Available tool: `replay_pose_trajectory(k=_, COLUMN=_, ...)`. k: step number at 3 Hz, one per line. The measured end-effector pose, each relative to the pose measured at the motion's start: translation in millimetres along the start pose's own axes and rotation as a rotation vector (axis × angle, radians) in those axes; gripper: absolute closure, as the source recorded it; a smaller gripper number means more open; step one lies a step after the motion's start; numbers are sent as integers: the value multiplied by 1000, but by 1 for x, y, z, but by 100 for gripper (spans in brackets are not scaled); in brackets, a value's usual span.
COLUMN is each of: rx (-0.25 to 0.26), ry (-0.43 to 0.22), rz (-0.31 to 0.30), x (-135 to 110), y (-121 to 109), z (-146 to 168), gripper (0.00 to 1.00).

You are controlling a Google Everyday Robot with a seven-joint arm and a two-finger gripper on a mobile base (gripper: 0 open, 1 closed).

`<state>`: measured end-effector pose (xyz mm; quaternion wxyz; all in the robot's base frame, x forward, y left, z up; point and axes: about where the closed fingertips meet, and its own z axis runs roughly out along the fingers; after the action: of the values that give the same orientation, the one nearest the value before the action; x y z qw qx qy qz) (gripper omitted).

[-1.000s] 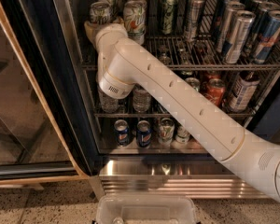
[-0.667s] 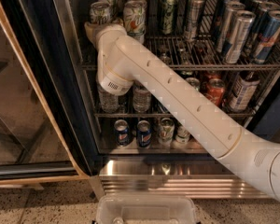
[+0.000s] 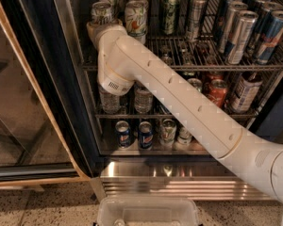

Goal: Pick 7up can from top shelf of fridge

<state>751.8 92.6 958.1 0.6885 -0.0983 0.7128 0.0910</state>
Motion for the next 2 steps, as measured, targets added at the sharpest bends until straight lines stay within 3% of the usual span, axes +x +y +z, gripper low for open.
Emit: replay_pose_trajectory(k=2, rx=0, ry=0, rz=0, x=0, y=0, z=0, gripper=100)
